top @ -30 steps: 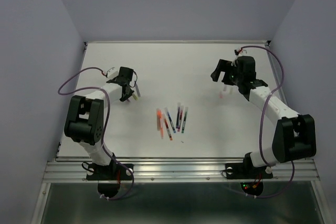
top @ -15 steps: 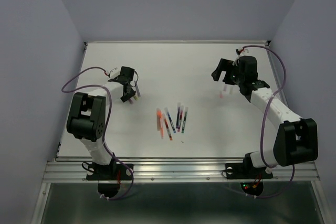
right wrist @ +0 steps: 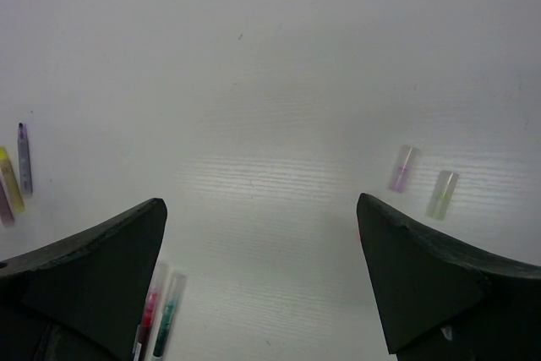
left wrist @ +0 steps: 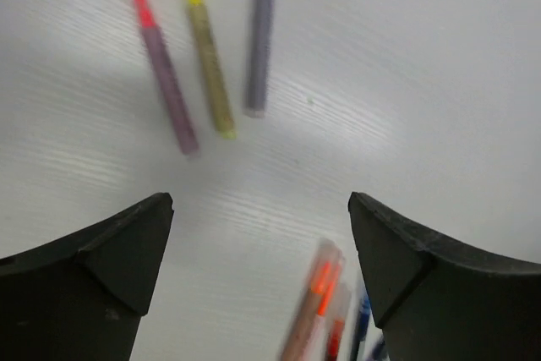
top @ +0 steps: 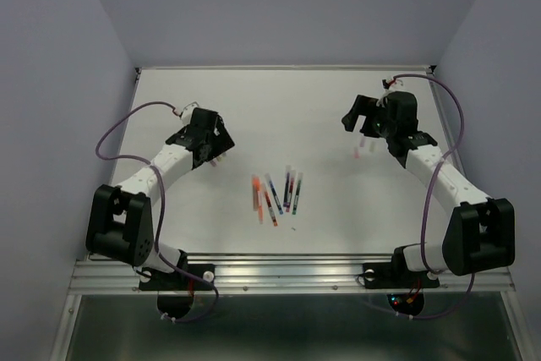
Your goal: Open the pen caps
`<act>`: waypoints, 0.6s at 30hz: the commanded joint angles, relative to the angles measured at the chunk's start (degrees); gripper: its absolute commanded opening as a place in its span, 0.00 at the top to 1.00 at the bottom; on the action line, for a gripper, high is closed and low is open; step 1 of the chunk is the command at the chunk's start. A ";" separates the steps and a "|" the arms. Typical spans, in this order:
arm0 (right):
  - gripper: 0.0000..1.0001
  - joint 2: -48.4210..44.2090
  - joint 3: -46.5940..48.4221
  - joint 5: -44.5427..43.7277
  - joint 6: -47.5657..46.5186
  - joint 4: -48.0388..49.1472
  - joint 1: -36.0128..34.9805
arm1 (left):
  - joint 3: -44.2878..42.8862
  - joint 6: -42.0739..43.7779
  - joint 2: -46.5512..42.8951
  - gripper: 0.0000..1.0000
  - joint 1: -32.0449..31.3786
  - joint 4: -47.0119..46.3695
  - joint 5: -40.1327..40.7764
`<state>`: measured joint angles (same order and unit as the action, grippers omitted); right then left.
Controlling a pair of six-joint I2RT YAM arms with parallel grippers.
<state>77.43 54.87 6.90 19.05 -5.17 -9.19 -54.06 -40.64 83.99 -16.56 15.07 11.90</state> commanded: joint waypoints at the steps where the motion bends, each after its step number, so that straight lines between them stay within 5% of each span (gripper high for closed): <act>1: 0.00 -1.49 -0.38 -0.39 -0.50 2.36 -0.39 | 1.24 5.05 -3.30 0.01 -9.35 3.29 -5.57; 5: 0.00 -1.23 -0.55 -0.39 -0.42 2.44 -0.39 | 3.70 4.26 -5.06 0.01 -15.69 7.60 -6.54; 18: 0.00 -0.79 -0.82 -1.00 -0.50 2.36 -0.39 | 6.08 8.21 -1.99 0.03 -20.53 10.15 -8.47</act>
<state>77.32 54.48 6.90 19.03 -5.15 -9.19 -47.79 -34.68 81.01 -36.62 24.23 3.60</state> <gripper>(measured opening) 0.998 0.985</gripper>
